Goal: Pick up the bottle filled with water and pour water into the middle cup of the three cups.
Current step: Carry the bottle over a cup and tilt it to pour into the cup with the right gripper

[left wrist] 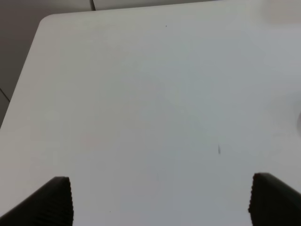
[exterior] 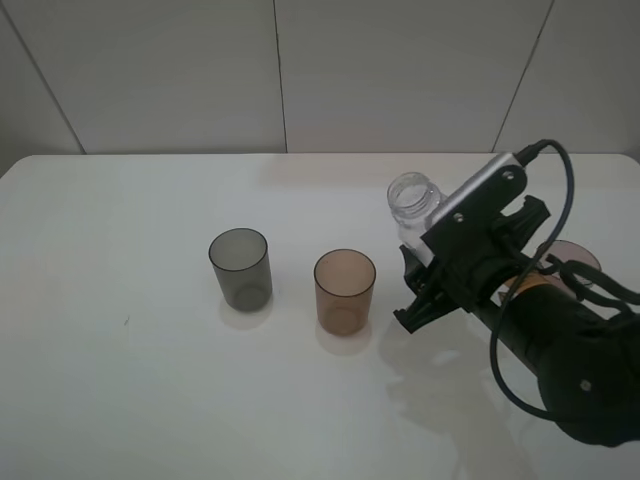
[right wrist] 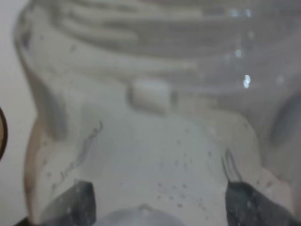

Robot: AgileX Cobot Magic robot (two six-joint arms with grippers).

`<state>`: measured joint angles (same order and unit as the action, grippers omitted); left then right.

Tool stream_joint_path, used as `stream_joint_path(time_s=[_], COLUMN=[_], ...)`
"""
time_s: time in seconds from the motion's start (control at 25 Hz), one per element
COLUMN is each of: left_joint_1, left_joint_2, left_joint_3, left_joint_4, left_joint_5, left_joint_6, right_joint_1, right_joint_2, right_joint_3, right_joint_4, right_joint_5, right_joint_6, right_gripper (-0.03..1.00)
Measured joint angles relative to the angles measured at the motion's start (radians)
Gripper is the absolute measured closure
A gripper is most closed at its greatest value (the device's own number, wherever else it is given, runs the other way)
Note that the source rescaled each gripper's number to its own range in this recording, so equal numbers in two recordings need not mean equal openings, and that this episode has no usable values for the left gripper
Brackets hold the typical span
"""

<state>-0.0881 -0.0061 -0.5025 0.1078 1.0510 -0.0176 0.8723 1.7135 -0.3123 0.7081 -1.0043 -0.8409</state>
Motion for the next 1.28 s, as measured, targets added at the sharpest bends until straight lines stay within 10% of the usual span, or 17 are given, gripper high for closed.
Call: stream_joint_path(time_s=[1.28], left_joint_1=[0.0], left_joint_2=[0.0], left_joint_3=[0.0], left_joint_4=[0.0], left_joint_5=[0.0], left_joint_6=[0.0], right_joint_1=[0.0], right_joint_2=[-0.002], right_joint_3=[-0.06], right_joint_4=[0.053], right_joint_5=[0.036], right_joint_6=[-0.677], right_gripper=[0.96])
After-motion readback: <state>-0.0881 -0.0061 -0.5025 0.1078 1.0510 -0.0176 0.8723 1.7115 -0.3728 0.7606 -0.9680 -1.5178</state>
